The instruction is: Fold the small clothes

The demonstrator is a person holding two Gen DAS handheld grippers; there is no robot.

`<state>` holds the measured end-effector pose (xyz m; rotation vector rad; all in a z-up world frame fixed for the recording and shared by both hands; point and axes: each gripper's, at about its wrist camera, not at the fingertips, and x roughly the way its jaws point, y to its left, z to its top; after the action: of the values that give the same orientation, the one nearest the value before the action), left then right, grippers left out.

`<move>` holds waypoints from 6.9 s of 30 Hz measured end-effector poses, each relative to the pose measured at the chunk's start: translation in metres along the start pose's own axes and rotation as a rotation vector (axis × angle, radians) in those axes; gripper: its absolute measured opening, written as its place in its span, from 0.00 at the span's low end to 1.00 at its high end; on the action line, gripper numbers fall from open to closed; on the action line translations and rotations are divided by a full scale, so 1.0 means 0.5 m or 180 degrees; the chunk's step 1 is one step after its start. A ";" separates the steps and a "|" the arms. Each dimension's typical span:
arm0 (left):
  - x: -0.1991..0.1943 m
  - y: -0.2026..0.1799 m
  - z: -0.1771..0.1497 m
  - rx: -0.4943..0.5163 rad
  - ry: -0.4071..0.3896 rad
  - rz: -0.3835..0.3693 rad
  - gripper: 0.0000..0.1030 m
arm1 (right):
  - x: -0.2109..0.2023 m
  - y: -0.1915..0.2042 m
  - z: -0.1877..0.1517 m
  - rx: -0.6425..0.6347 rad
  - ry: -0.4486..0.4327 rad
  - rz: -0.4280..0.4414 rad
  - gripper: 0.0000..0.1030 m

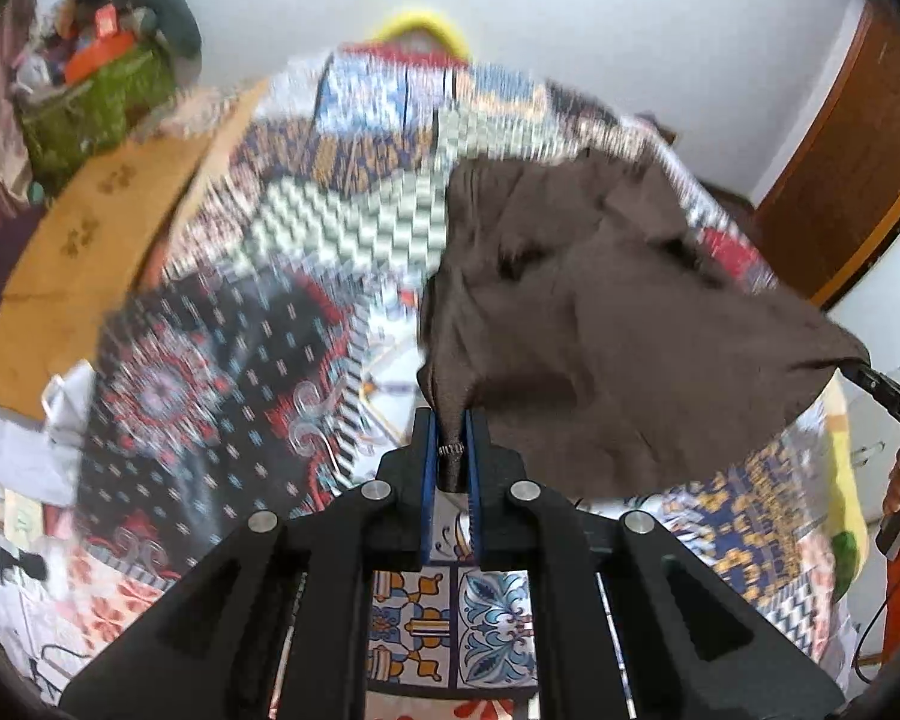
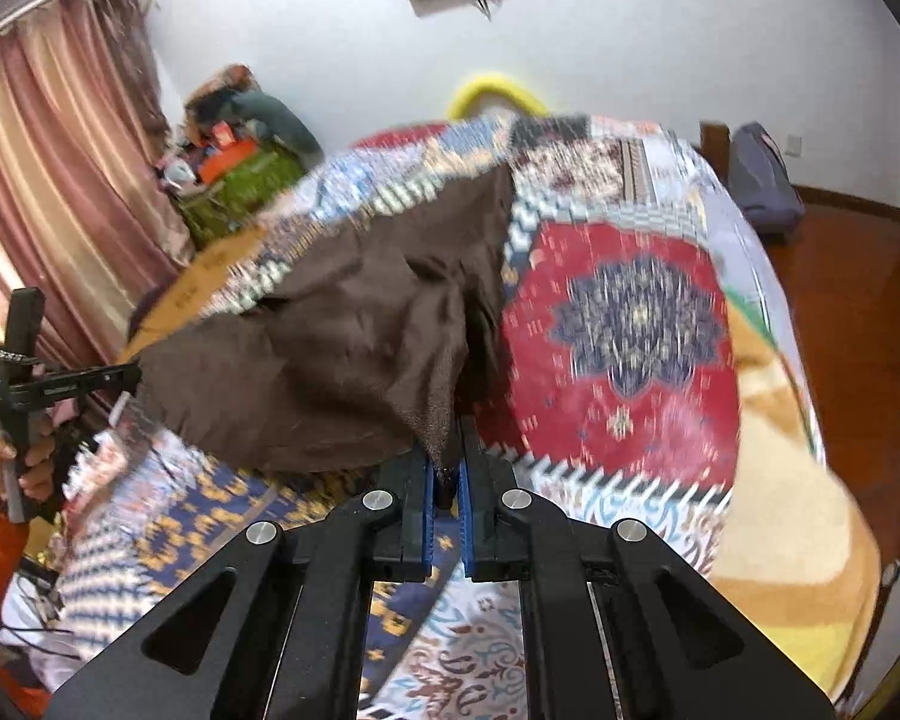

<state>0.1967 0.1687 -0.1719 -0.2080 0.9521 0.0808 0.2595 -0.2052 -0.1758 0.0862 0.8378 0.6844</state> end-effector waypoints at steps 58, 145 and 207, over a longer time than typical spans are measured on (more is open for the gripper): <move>0.313 0.043 0.272 0.0169 0.0369 0.0430 0.67 | 0.247 -0.071 0.261 -0.0064 0.0069 -0.0219 0.50; 0.271 0.009 0.082 0.0332 0.1015 -0.0646 0.09 | 0.316 -0.050 0.223 0.0071 0.0249 -0.0142 0.25; 0.429 -0.008 0.313 0.0076 0.0239 0.0111 0.01 | 0.396 -0.017 0.187 -0.0189 0.0370 -0.0398 0.10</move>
<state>0.4465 0.1930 -0.2581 -0.1734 1.0311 0.0943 0.4235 -0.0774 -0.2449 -0.0595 0.9255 0.6002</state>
